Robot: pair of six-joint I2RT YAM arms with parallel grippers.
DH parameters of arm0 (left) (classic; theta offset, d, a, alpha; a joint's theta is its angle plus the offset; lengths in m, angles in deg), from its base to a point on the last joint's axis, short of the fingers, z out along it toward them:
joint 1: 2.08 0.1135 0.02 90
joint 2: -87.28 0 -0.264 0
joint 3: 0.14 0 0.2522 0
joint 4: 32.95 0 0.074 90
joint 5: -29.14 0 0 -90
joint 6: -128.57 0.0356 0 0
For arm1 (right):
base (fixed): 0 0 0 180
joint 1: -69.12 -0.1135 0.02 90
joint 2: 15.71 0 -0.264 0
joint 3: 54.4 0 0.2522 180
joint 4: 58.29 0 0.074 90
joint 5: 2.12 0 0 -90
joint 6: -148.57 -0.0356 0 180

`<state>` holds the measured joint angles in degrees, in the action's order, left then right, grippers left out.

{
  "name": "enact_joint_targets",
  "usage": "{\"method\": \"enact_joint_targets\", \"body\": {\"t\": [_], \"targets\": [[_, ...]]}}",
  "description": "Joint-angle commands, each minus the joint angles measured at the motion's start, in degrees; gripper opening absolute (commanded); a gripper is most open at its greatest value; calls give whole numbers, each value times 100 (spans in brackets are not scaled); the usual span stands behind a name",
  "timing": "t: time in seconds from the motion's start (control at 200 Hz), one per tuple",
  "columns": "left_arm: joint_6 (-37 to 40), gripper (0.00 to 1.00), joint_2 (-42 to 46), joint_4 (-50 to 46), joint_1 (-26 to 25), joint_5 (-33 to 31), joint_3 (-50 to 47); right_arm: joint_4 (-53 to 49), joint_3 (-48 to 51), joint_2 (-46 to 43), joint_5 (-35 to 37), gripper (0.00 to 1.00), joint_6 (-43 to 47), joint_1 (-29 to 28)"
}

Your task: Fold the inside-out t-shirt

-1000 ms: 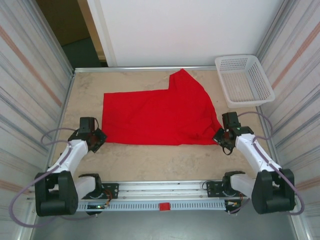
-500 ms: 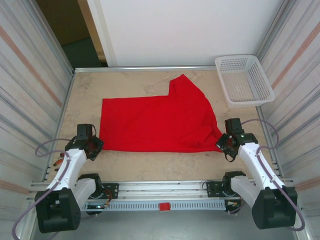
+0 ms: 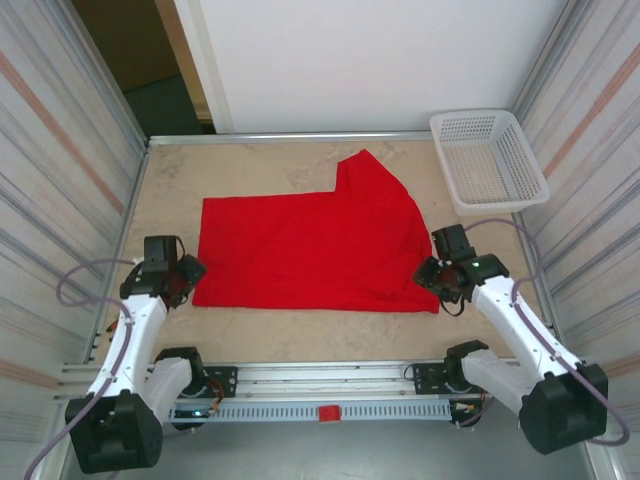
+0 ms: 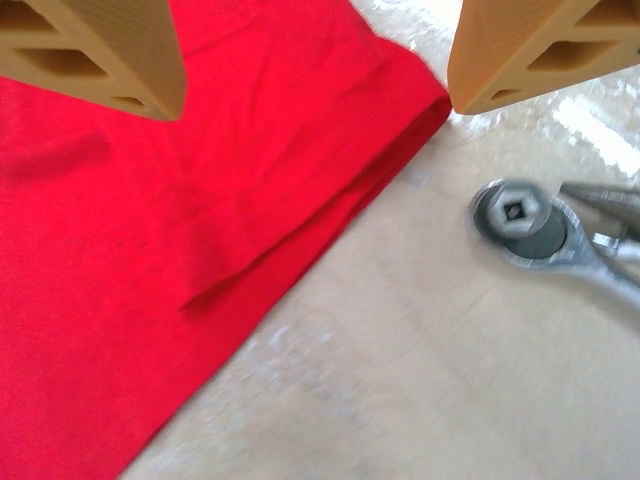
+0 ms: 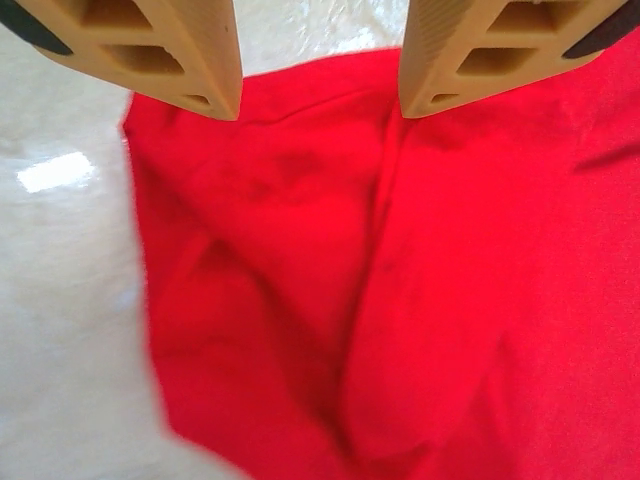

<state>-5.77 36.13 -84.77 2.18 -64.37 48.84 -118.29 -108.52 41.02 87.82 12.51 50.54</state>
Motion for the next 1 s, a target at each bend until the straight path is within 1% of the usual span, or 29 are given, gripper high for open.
{"method": "enact_joint_targets", "body": {"t": [0.0, 0.055, 0.115, 0.286, 0.441, 0.536, 0.611, 0.681, 0.721, 0.761, 0.792, 0.997], "targets": [[622, 70, -227, 123, 58, 104, 302, 77, -274, 443, 139, 48, -87, -746], [694, 71, -374, 187, 58, 211, 369, 132, -411, 779, 283, 51, -11, -1115], [735, 71, -524, 274, 58, 363, 430, 183, -557, 1230, 314, 52, 170, -1388], [698, 70, -814, 487, 58, 693, 533, 213, -943, 2388, 649, 50, 376, -2049], [727, 70, -823, 500, 58, 751, 591, 213, -1037, 2705, 859, 49, 285, -2323], [729, 70, -782, 502, 58, 726, 568, 269, -1001, 2800, 909, 47, 247, -2342], [721, 70, -774, 519, 58, 746, 543, 307, -1004, 2903, 961, 42, 247, -2342], [704, 70, -780, 537, 58, 766, 523, 325, -1035, 2994, 1019, 33, 263, -2347], [706, 70, -776, 552, 58, 772, 512, 326, -1072, 3035, 1054, 23, 290, -2339], [694, 70, -775, 563, 59, 772, 503, 299, -1132, 3055, 1106, 9, 316, -2338], [689, 70, -768, 570, 58, 773, 495, 266, -1191, 3071, 1157, 0, 355, -2335], [674, 70, -768, 614, 54, 864, 496, -79, -1976, 3005, 1354, 0, 831, -2304]]}}
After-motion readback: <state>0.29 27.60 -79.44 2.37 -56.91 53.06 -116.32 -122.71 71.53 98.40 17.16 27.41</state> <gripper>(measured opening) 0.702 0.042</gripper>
